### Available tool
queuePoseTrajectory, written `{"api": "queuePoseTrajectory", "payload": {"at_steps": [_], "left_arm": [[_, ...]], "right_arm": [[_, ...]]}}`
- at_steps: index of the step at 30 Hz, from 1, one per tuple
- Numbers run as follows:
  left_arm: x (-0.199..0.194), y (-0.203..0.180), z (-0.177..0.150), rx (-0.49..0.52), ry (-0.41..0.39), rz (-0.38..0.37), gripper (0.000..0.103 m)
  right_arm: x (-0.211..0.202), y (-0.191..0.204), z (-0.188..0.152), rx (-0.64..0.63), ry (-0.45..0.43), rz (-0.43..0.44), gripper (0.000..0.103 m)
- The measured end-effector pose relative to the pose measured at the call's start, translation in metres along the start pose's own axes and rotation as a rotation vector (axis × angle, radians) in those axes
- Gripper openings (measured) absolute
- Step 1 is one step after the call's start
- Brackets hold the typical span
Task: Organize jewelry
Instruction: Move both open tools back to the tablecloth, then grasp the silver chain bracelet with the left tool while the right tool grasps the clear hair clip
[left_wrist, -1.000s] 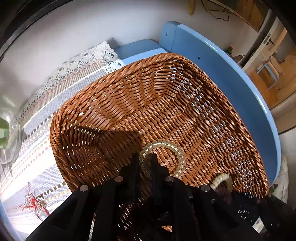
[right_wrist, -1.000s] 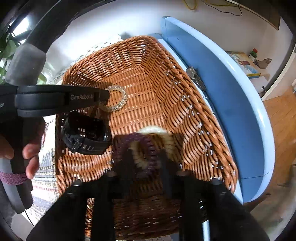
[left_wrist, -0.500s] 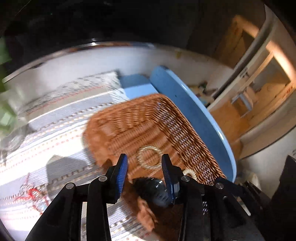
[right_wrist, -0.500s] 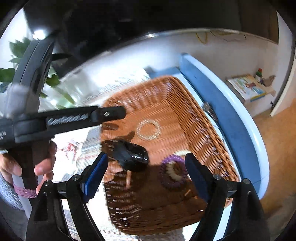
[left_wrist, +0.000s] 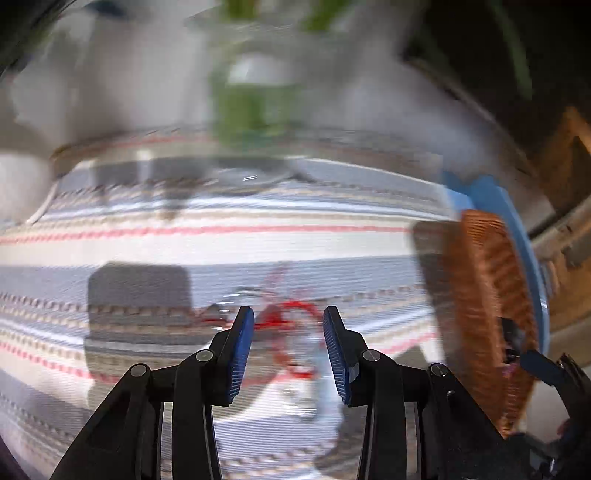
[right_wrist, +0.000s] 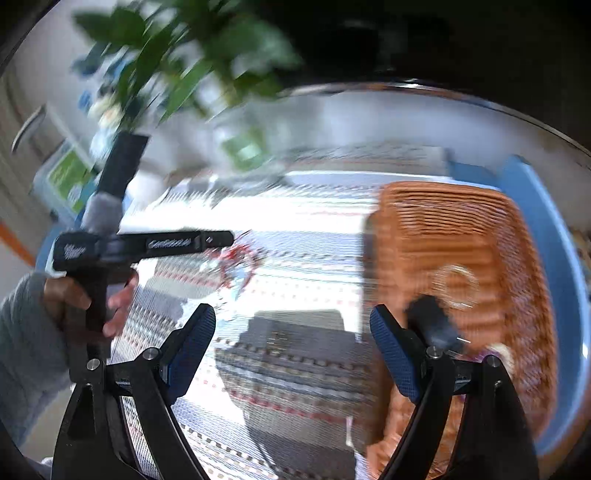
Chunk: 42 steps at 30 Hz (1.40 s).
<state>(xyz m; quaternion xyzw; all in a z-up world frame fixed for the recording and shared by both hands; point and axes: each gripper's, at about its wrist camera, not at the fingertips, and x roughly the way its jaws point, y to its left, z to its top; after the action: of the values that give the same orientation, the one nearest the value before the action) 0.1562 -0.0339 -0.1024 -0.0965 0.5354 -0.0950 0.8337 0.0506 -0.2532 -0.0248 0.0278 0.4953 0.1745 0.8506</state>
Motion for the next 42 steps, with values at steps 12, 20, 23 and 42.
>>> {"api": "queuePoseTrajectory", "payload": {"at_steps": [12, 20, 23, 42], "left_arm": [[0.021, 0.041, -0.006, -0.108, 0.011, 0.029, 0.039], [0.03, 0.014, -0.01, -0.006, 0.014, 0.012, 0.007], [0.024, 0.007, -0.014, -0.003, -0.01, -0.024, 0.006], [-0.06, 0.009, -0.004, -0.075, -0.205, -0.18, 0.006]], "right_arm": [[0.117, 0.037, 0.005, -0.027, 0.201, 0.073, 0.079], [0.14, 0.054, -0.005, -0.137, 0.175, 0.004, 0.041], [0.14, 0.054, -0.006, -0.158, 0.168, 0.011, 0.018], [0.068, 0.021, -0.006, -0.025, 0.051, 0.01, 0.016]]}}
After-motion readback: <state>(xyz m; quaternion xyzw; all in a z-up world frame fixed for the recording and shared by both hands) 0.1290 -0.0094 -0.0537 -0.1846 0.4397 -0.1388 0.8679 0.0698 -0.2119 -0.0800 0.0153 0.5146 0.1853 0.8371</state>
